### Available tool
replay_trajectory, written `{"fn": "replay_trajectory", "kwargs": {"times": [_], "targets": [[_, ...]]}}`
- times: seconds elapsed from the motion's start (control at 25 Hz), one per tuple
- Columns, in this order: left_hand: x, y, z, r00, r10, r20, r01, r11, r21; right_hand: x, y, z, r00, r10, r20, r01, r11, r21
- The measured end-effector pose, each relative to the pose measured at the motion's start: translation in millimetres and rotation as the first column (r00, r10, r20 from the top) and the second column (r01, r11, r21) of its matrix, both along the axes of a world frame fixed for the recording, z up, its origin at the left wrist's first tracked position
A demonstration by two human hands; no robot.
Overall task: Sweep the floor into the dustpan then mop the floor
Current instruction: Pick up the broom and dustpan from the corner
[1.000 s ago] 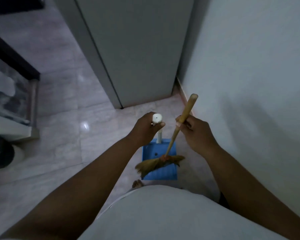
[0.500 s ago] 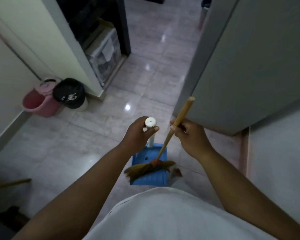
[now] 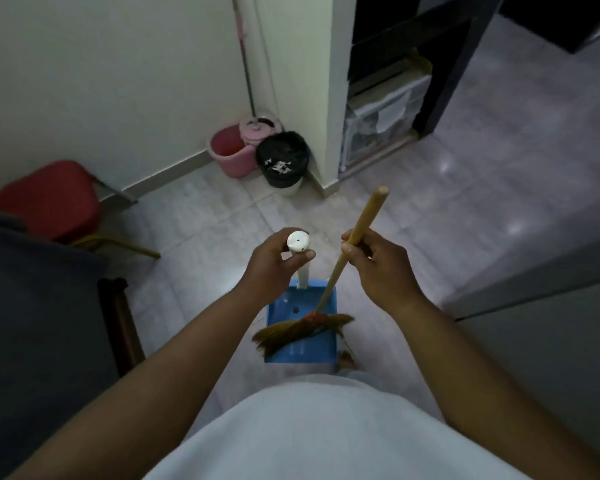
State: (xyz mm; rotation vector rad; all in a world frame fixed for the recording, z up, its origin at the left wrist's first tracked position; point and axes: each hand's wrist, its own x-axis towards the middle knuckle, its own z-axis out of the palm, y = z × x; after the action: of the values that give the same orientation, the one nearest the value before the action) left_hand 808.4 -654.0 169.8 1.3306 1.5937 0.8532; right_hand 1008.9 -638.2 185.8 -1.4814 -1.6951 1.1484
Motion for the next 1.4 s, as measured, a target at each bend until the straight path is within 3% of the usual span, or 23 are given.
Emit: {"fn": "replay_trajectory", "kwargs": {"times": [0.2, 0.4, 0.72, 1.0, 1.4], "targets": [[-45, 26, 2, 0.968, 0.247, 0.044, -0.248, 0.969, 0.011, -50, 71, 9, 0.979, 0.202, 0.002, -0.202, 0.979, 0.023], [-111, 53, -6, 0.915, 0.391, 0.099, -0.395, 0.919, 0.018, -126, 126, 9, 0.939, 0.344, 0.026, -0.345, 0.935, 0.082], [-255, 101, -11, 0.867, 0.475, 0.151, -0.485, 0.873, 0.041, -279, 201, 10, 0.867, 0.49, 0.092, -0.497, 0.865, 0.076], [-353, 157, -3, 0.853, 0.514, 0.093, -0.519, 0.853, 0.049, -387, 263, 7, 0.846, 0.526, 0.087, -0.533, 0.84, 0.1], [-462, 293, -14, 0.777, 0.623, 0.089, -0.628, 0.776, 0.057, -503, 427, -2, 0.755, 0.655, 0.041, -0.655, 0.748, 0.109]]}}
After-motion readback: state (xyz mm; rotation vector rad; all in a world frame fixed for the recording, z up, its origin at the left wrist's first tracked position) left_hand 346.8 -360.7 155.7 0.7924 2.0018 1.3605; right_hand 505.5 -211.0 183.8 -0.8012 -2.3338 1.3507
